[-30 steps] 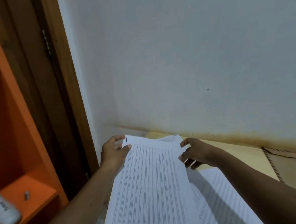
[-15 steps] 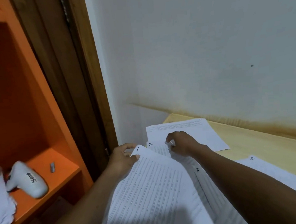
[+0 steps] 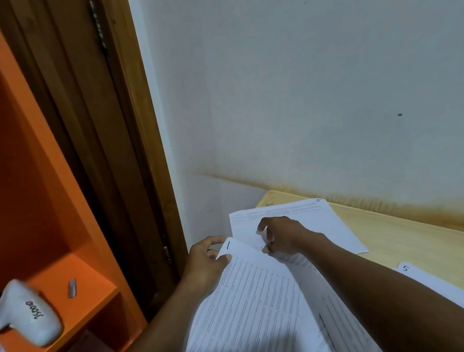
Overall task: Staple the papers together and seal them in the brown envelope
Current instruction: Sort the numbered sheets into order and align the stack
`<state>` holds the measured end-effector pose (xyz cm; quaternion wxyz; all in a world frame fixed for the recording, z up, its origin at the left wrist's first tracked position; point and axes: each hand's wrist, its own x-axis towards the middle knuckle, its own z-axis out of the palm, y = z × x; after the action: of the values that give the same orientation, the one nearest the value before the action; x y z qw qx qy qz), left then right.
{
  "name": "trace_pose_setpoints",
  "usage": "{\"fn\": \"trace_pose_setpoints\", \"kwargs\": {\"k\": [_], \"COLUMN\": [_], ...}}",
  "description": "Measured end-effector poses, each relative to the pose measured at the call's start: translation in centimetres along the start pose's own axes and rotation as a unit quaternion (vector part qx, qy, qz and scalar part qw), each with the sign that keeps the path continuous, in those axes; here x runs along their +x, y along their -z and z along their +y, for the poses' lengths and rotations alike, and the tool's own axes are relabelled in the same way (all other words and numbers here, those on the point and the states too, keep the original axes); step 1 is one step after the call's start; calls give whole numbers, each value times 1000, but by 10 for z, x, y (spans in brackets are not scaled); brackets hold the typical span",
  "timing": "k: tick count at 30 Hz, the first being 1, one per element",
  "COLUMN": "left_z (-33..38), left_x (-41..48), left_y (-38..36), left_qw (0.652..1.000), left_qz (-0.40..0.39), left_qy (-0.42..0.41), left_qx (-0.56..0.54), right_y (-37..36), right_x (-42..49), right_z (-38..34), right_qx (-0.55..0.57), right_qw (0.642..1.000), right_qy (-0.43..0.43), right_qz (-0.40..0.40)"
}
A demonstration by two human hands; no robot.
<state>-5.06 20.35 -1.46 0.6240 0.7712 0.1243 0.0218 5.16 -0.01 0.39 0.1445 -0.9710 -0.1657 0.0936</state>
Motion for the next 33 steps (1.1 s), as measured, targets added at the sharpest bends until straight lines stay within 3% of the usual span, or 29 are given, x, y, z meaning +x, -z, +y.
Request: {"fn": "trace_pose_setpoints", "kwargs": {"k": [28,33], "left_z": [-13,-13], "left_x": [-3,-5], "left_y": [-12,-13], "left_qw": [997,996], "left_qz": [35,41], "left_qy": [-25,-27], "left_qx": [57,79], "right_y": [-10,-7], "right_x": [-15,-14], "right_z": [3,-1], "right_qx": [16,4], "right_qw": [994,993], "right_qy": [54,80], "right_qz": [94,82]}}
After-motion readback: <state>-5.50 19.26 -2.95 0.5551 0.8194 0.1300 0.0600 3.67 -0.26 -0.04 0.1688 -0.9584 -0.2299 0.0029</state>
